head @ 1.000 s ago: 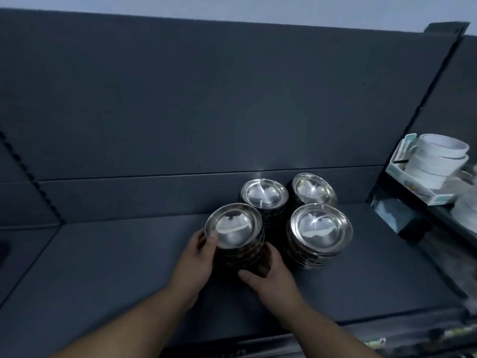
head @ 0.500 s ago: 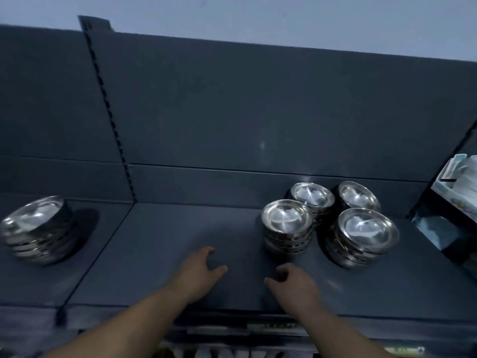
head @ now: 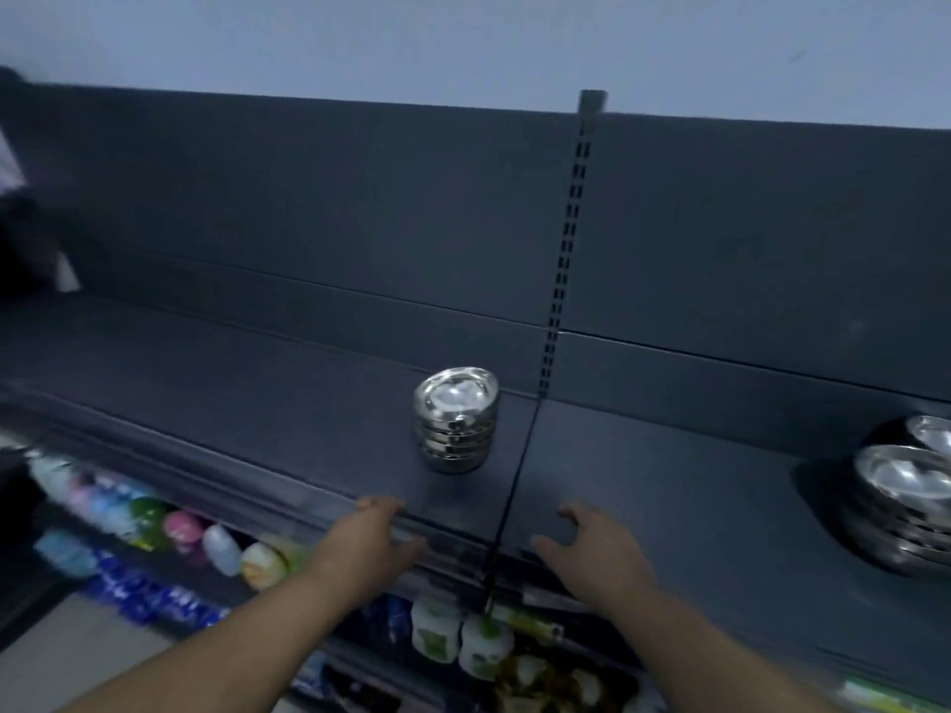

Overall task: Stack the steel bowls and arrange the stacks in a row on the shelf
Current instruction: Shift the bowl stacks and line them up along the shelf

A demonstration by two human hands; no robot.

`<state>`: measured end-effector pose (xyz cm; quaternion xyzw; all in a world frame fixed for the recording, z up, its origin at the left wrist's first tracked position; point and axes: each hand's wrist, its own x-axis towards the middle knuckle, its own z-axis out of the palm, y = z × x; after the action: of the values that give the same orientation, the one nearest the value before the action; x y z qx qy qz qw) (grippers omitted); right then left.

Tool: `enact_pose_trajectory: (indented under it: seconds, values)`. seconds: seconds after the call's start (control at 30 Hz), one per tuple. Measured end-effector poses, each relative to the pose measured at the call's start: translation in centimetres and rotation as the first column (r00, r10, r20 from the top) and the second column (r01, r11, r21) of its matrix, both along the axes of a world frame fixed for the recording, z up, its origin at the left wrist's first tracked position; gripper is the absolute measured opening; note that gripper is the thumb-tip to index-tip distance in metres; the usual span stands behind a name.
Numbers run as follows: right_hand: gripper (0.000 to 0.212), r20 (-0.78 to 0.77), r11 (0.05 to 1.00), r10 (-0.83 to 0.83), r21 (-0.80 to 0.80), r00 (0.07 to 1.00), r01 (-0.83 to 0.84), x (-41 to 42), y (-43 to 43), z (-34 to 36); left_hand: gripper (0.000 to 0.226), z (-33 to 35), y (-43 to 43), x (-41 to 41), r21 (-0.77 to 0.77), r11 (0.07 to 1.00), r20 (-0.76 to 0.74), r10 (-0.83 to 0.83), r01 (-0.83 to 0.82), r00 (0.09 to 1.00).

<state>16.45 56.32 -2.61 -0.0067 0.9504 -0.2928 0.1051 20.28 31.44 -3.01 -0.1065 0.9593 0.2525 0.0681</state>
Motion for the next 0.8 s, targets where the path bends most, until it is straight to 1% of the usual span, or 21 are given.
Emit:
enact_pose_trajectory:
  seconds: [0.1,0.2,0.33,0.43,0.57,0.67,0.73,0.8]
  values:
    - [0.072,-0.004,0.999,0.033,-0.039,0.999,-0.033,-0.9,-4.3,-0.4,0.065,0.0,-4.3,0.5,0.012,0.999,0.003,0.05,-0.05,0.999]
    - [0.083,0.002,0.995,0.046,-0.085,0.999,-0.045,-2.4,-7.0,-0.6,0.066,-0.3,-6.9,-0.2,0.055,0.994,0.002,0.095,-0.095,0.995]
    - [0.097,0.013,0.984,0.034,-0.174,0.999,-0.031,-5.0,-8.4,-1.2,0.069,-0.3,-8.0,-2.7,0.086,0.991,-0.028,0.103,-0.1,0.994]
    - [0.098,-0.013,0.981,0.021,-0.194,1.0,-0.023,-7.2,-8.7,-1.4,0.072,-0.2,-7.9,-5.5,0.108,0.99,-0.032,0.089,-0.085,0.996]
    - [0.095,-0.021,0.976,0.023,-0.217,1.0,-0.027,-10.1,-8.9,-1.8,0.077,0.2,-7.2,-9.4,0.114,0.993,-0.017,0.031,-0.029,0.999]
    - [0.086,-0.003,0.976,0.048,-0.214,0.999,-0.048,-11.3,-9.4,-2.0,0.083,0.1,-6.7,-11.8,0.134,0.99,0.0,-0.043,0.042,0.999]
    - [0.084,0.007,0.972,0.054,-0.23,0.999,-0.051,-11.6,-9.9,-1.9,0.088,-0.4,-6.6,-13.0,0.166,0.982,0.001,-0.093,0.091,0.996]
    - [0.087,0.006,0.967,0.04,-0.251,0.999,-0.037,-11.9,-10.4,-2.2,0.09,-0.9,-6.7,-14.0,0.228,0.962,-0.013,-0.152,0.151,0.988]
